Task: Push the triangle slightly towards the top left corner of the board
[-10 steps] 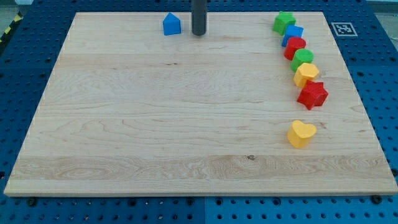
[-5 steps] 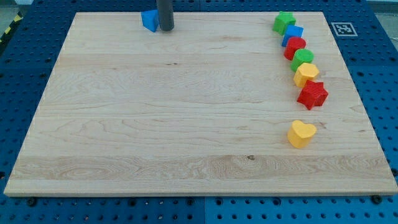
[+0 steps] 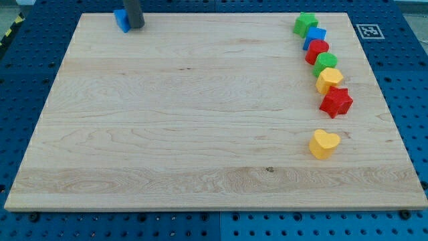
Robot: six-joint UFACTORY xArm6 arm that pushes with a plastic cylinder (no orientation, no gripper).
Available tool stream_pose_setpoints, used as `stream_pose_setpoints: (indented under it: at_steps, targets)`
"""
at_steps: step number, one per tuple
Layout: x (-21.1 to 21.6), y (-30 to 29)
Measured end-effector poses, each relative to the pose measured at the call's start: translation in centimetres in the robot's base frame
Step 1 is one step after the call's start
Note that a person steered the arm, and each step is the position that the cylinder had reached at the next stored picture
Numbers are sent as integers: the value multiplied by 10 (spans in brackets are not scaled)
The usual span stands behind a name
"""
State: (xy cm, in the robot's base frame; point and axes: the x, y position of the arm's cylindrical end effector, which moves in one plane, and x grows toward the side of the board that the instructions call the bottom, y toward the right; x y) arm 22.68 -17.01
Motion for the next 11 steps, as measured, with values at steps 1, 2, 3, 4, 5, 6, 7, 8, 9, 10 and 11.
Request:
stream_pose_setpoints:
  at_steps: [1, 2, 3, 4, 5, 6, 7, 8, 9, 10, 11]
  targets:
    - [-1, -2]
    - [-1, -7]
    - [-1, -20]
    - [-1, -29]
    - [-1, -30]
    - [4, -24]
    - [52, 18]
    - [101, 64]
    - [122, 71]
    - [122, 71]
    - [122, 72]
